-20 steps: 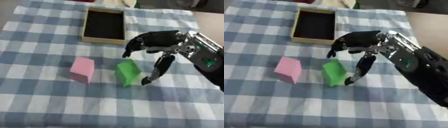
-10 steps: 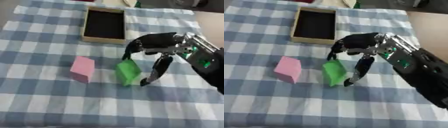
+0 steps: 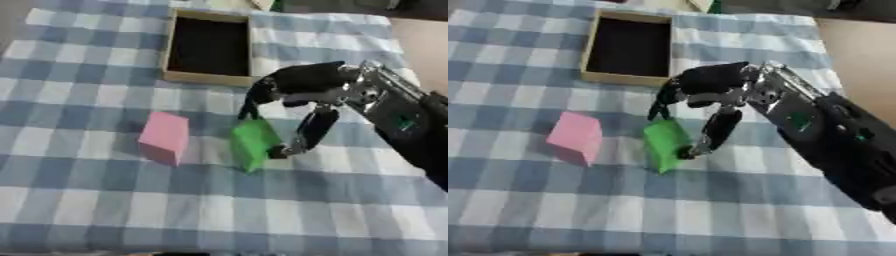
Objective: Pick up objects on the table and place them in the box.
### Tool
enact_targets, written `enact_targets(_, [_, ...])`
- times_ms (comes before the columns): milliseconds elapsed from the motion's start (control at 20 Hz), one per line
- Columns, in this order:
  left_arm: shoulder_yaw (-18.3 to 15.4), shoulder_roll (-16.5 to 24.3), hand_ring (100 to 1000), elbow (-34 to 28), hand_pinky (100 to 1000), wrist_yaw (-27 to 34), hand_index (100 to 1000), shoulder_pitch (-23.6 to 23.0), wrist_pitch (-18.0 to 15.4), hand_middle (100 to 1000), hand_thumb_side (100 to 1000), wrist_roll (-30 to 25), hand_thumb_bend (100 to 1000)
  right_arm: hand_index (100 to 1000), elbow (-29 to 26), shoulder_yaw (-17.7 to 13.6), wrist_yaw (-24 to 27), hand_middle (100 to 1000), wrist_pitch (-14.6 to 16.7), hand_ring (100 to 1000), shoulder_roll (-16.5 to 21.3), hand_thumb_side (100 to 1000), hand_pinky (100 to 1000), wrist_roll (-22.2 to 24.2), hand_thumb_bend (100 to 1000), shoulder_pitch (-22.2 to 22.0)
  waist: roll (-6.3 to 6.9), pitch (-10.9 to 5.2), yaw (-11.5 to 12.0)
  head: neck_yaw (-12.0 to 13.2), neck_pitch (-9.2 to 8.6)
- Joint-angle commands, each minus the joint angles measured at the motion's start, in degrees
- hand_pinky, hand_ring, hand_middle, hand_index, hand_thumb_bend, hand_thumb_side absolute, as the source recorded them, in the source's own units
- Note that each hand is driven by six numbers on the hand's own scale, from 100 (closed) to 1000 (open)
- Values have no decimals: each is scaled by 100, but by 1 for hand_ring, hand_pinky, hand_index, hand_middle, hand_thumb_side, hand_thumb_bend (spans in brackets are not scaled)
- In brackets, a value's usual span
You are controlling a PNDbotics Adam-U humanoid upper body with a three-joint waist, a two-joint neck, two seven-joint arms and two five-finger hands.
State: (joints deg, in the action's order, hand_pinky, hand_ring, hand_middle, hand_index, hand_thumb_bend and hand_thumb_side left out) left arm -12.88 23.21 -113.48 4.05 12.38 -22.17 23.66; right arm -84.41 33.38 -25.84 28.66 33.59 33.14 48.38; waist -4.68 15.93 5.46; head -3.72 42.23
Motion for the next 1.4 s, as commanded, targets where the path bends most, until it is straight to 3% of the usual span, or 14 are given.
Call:
enact_targets(50, [-3, 64, 539, -111, 612, 19, 750, 71, -10, 614, 890, -49, 100, 841, 17, -93, -190, 601, 1, 817, 5, 313, 819, -58, 297, 44, 48, -65, 21, -24, -45])
enact_targets(500, [-20, 57, 538, -111, 609, 47, 748, 69, 6, 614, 889, -92, 100, 840, 13, -138, -628, 615, 175, 815, 18, 248, 821, -271, 381, 103, 36, -62, 21, 6, -28])
enact_targets(600, [-20, 60, 538, -111, 608, 51, 748, 71, 12, 614, 889, -100, 100, 839, -2, -168, -691, 624, 171, 820, 37, 323, 826, -377, 381, 104, 34, -65, 14, 12, -29])
enact_targets(1100, [-24, 65, 537, -111, 606, 61, 748, 66, 40, 615, 891, -143, 100, 822, -82, -198, -1002, 600, 138, 808, 124, 316, 825, -876, 476, 92, 34, -76, -13, 18, -33])
enact_targets(1400, [-27, 68, 537, -111, 606, 63, 747, 66, 46, 616, 890, -149, 100, 825, -124, -195, -1045, 616, 142, 821, 167, 341, 834, -1006, 465, 79, 29, -85, -22, 19, -31])
